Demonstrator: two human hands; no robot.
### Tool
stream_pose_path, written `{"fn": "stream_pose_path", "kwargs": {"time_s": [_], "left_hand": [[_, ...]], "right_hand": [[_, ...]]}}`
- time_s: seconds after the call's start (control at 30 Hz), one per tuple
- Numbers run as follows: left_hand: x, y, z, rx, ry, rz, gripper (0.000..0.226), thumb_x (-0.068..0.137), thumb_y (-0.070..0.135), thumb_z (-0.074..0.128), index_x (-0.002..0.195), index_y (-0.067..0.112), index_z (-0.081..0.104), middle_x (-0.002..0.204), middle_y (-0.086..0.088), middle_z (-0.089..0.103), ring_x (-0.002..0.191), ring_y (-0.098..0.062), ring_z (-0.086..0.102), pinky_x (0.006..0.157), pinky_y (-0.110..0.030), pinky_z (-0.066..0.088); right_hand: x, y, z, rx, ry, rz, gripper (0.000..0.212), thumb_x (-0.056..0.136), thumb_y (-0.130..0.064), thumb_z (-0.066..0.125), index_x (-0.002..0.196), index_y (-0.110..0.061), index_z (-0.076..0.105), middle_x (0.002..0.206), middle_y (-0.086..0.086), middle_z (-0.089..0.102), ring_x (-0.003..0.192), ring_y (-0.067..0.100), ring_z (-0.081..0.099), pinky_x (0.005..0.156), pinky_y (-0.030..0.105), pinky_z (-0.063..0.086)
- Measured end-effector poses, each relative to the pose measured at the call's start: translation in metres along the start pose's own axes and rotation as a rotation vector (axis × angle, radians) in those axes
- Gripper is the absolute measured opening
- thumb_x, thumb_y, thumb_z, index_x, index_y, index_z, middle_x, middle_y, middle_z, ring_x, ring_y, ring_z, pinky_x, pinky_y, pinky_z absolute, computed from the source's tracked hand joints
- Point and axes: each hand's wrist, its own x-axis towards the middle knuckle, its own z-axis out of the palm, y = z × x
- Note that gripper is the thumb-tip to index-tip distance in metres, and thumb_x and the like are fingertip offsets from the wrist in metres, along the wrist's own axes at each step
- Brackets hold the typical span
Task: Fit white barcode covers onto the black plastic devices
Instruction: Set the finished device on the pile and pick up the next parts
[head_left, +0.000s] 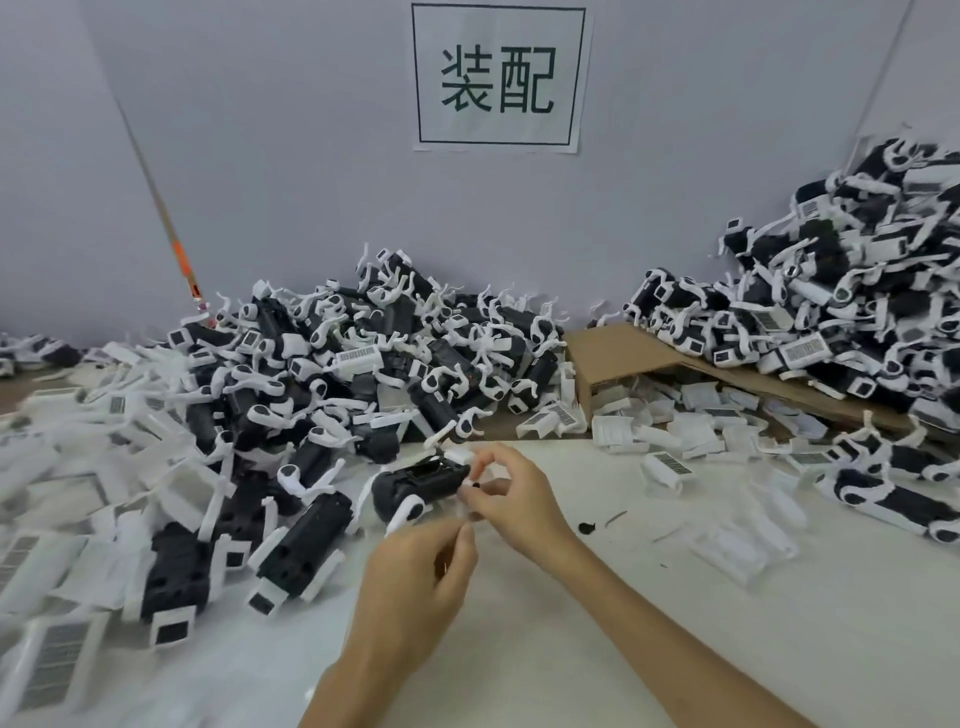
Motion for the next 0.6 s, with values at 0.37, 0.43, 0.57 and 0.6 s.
{"fn": "stream_pose_path", "kwargs": {"time_s": [0.37, 0.43, 0.57, 0.6], "left_hand": [[0.003, 0.001, -0.007, -0.158, 0.392, -0.115, 0.044, 0.095, 0.028, 0.043, 0.055, 0.011, 0.045, 0.047, 0.003, 0.040, 0.046, -0.013, 0.037, 0.046, -0.017, 0.025], [0.005, 0.001, -0.005, -0.329, 0.360, -0.241, 0.041, 0.095, 0.029, 0.045, 0.059, 0.013, 0.054, 0.055, -0.002, 0.053, 0.052, -0.014, 0.048, 0.051, -0.026, 0.039], [0.009, 0.004, -0.006, -0.725, 0.141, -0.537, 0.041, 0.103, 0.030, 0.049, 0.079, 0.002, 0.065, 0.072, -0.011, 0.067, 0.062, -0.024, 0.067, 0.057, -0.031, 0.054], [0.009, 0.005, -0.007, -0.808, 0.054, -0.615, 0.043, 0.103, 0.034, 0.047, 0.086, -0.001, 0.066, 0.077, -0.013, 0.069, 0.066, -0.025, 0.069, 0.061, -0.033, 0.055]], "right_hand": [[-0.011, 0.005, -0.025, 0.304, 0.371, 0.106, 0.017, 0.084, 0.010, 0.068, 0.080, -0.006, 0.061, 0.088, 0.009, 0.065, 0.070, 0.010, 0.070, 0.062, 0.025, 0.059], [-0.009, 0.002, -0.038, 0.377, 0.381, 0.152, 0.015, 0.085, 0.007, 0.069, 0.082, -0.006, 0.063, 0.091, 0.014, 0.067, 0.074, 0.016, 0.069, 0.060, 0.022, 0.058], [-0.008, -0.007, -0.052, 0.621, 0.237, 0.217, 0.016, 0.088, 0.008, 0.066, 0.084, -0.008, 0.062, 0.084, 0.009, 0.071, 0.069, 0.016, 0.071, 0.057, 0.021, 0.055], [-0.009, -0.009, -0.050, 0.651, 0.198, 0.222, 0.017, 0.090, 0.008, 0.064, 0.086, -0.008, 0.062, 0.085, 0.008, 0.071, 0.070, 0.016, 0.072, 0.057, 0.022, 0.055]]}}
